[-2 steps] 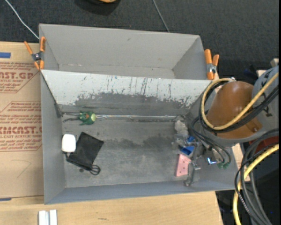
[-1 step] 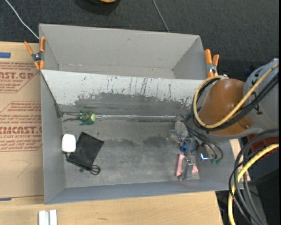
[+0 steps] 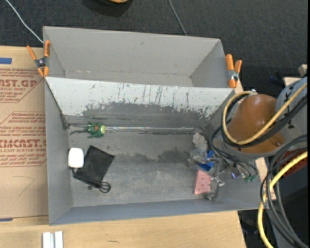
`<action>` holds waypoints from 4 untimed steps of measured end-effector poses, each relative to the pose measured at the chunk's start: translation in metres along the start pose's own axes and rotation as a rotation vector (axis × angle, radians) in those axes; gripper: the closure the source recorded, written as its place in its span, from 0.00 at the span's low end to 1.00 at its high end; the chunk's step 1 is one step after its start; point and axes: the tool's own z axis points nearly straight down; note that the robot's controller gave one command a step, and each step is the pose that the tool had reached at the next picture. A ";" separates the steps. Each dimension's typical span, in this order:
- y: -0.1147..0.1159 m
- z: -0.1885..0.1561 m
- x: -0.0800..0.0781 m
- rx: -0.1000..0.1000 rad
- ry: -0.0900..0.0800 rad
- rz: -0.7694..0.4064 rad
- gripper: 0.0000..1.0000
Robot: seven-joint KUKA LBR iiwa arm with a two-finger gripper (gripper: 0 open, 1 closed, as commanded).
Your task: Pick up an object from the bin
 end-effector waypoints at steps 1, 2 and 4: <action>-0.002 0.001 -0.002 0.002 -0.007 0.214 1.00; -0.002 0.001 -0.002 0.002 -0.006 0.214 1.00; 0.004 -0.114 -0.002 0.002 -0.009 0.249 0.00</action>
Offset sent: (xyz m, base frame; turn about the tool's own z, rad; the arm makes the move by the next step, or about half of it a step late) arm 0.0000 0.0000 0.0000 0.0000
